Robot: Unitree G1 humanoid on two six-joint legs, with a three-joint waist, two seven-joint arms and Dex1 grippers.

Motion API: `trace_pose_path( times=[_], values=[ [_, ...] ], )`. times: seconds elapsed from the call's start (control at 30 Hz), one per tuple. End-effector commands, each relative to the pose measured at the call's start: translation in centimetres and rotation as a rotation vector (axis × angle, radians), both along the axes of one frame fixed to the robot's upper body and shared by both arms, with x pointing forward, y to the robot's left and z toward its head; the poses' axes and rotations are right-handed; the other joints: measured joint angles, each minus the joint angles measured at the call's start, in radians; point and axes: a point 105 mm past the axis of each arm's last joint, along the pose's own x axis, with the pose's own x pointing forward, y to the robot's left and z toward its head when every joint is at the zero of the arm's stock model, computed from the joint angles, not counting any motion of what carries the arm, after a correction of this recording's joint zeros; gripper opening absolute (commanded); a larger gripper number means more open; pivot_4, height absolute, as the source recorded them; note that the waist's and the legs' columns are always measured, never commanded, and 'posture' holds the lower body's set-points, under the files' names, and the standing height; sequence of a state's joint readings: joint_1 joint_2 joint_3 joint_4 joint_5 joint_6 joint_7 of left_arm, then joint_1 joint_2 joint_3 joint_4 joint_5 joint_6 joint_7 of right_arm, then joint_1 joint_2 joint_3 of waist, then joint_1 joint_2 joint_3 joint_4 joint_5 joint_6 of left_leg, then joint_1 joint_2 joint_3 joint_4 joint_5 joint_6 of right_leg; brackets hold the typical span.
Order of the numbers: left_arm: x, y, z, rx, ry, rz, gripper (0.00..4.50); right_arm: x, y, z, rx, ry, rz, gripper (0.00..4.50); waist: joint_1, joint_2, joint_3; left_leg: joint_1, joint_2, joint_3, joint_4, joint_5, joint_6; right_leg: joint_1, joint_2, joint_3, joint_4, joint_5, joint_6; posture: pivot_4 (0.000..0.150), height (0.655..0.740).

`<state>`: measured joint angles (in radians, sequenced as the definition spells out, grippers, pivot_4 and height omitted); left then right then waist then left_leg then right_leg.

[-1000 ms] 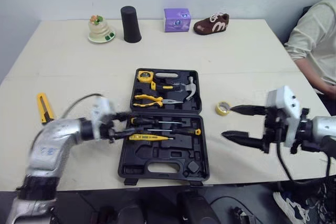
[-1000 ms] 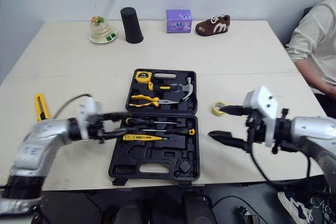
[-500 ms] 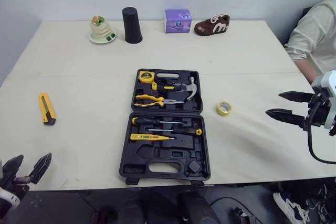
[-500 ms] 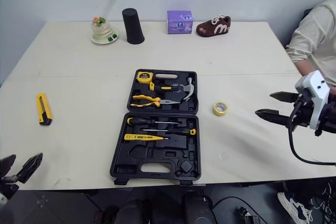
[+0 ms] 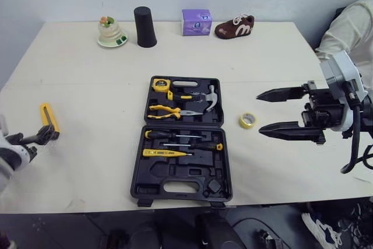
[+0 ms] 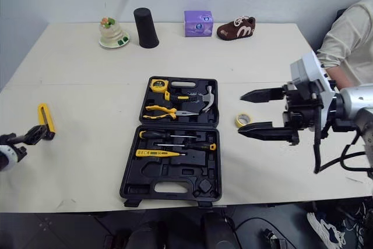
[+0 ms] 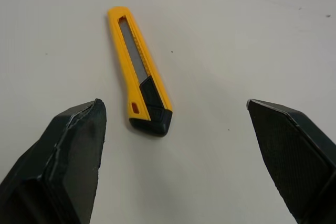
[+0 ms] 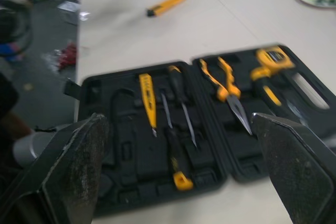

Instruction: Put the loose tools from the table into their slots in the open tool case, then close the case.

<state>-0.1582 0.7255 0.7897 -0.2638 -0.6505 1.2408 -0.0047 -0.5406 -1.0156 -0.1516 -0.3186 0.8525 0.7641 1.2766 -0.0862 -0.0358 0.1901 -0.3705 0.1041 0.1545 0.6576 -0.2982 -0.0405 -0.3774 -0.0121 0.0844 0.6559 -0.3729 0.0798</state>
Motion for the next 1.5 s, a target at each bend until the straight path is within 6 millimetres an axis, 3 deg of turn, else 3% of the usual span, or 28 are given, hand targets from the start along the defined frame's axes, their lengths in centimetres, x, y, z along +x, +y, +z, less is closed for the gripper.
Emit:
trace_pose_path(
  times=[0.03, 0.2, 0.4, 0.63, 0.83, 1.1, 1.2, 1.37, 1.4, 1.5],
  values=[
    [1.3, 1.3, 0.1, 0.029, 0.053, 0.037, 4.47, -1.1, 2.0, 0.4, 0.002, -0.034, 0.084, 4.5, 0.002, 0.0, 0.0, 0.0, 0.0, 0.001, 0.0, 0.0, 0.0, -0.001, 0.0, 0.0, 0.0, 0.0, 0.0, 0.15, 0.7386],
    [4.8, 2.0, 0.4, 0.017, 0.075, 0.054, 4.47, -1.2, 4.2, 0.7, 0.04, -0.07, 0.109, 4.5, 0.005, -0.001, 0.0, -0.006, 0.002, 0.005, 0.001, 0.001, -0.002, -0.01, 0.001, 0.001, 0.003, -0.001, -0.001, 0.15, 0.7386],
    [7.2, 2.2, -0.7, -0.05, 0.12, 0.079, 4.47, -1.4, 5.8, 0.9, 0.07, -0.091, 0.128, 4.5, 0.005, -0.001, 0.0, -0.006, 0.002, 0.012, 0.002, 0.001, -0.002, -0.015, 0.001, 0.0, 0.008, -0.001, -0.001, 0.15, 0.7386],
    [7.3, 4.2, -1.3, -0.05, 0.137, 0.244, 4.47, -1.3, 6.2, 0.7, 0.082, -0.096, 0.103, 4.5, 0.002, -0.002, 0.0, -0.005, 0.003, 0.017, 0.005, 0.001, -0.002, -0.018, 0.002, 0.003, 0.016, -0.001, -0.001, 0.15, 0.7386],
    [7.8, 4.0, 0.4, -0.037, 0.075, 0.218, 4.47, -1.2, 6.0, 0.3, 0.082, -0.088, 0.068, 4.5, 0.004, -0.002, -0.001, -0.005, 0.003, 0.017, 0.006, 0.001, -0.002, -0.019, 0.002, 0.003, 0.017, -0.001, -0.001, 0.15, 0.7386],
    [7.6, 3.3, -2.4, -0.123, 0.216, 0.218, 4.47, -0.9, 6.2, 0.4, 0.086, -0.104, 0.053, 4.5, 0.003, -0.002, -0.001, -0.005, 0.003, 0.018, 0.006, 0.001, -0.002, -0.019, 0.002, 0.003, 0.018, -0.001, -0.001, 0.15, 0.7386],
    [7.5, 3.2, -2.8, -0.138, 0.229, 0.225, 3.6, -0.7, 6.2, 0.4, 0.088, -0.113, 0.044, 4.5, 0.003, -0.002, -0.001, -0.005, 0.003, 0.018, 0.006, 0.001, -0.002, -0.019, 0.002, 0.003, 0.018, -0.001, -0.001, 0.15, 0.7386],
    [7.3, 3.4, -3.2, -0.139, 0.241, 0.246, 1.4, -0.7, 6.1, 0.4, 0.088, -0.116, 0.033, 4.5, 0.005, -0.002, -0.001, -0.005, 0.003, 0.018, 0.006, 0.001, -0.002, -0.019, 0.002, 0.003, 0.018, -0.001, -0.001, 0.15, 0.7386],
    [7.2, 3.5, -3.1, -0.134, 0.24, 0.245, 1.21, -0.7, 6.1, 0.4, 0.088, -0.115, 0.029, 4.5, 0.006, -0.002, -0.001, -0.005, 0.003, 0.018, 0.006, 0.001, -0.002, -0.019, 0.001, 0.003, 0.019, -0.001, -0.001, 0.15, 0.7386],
    [7.2, 3.8, -2.5, -0.113, 0.23, 0.234, 1.21, -0.7, 5.9, 0.3, 0.084, -0.115, 0.019, 4.5, 0.005, -0.002, -0.001, -0.004, 0.003, 0.018, 0.006, 0.001, -0.002, -0.019, 0.002, 0.003, 0.019, -0.001, -0.001, 0.15, 0.7386]
  ],
)
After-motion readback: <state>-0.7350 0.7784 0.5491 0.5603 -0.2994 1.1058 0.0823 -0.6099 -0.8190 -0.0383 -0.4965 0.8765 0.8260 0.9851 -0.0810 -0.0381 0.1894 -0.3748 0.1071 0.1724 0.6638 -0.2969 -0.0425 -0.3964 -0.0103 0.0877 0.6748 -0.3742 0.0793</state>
